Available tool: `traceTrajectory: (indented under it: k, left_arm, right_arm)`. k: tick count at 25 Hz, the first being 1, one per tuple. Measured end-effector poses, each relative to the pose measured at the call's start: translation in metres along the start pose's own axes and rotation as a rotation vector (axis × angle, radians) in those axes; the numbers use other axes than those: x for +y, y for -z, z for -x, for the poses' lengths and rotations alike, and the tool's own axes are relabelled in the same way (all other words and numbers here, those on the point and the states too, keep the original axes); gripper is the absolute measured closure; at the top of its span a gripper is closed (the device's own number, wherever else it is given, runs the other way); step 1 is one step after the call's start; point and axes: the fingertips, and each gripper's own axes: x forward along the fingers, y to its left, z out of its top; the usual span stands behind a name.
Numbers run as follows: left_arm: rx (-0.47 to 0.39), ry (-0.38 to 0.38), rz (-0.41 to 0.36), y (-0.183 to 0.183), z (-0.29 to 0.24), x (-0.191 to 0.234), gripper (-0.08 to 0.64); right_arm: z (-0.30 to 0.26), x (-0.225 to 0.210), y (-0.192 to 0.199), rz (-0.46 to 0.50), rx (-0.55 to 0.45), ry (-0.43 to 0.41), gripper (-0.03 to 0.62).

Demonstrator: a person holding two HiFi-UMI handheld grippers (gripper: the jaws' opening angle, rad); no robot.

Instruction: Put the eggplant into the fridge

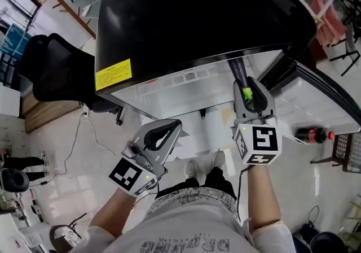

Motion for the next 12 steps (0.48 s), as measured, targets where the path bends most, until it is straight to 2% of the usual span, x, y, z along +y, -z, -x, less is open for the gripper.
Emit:
traceTrajectory:
  k: [12]
  left_arm:
    - [0.023,0.007,0.01,0.002,-0.02,0.004,0.552]
  right_arm:
    - [-0.04,-0.01,0.0,0.035,0.001,0.029,0.463]
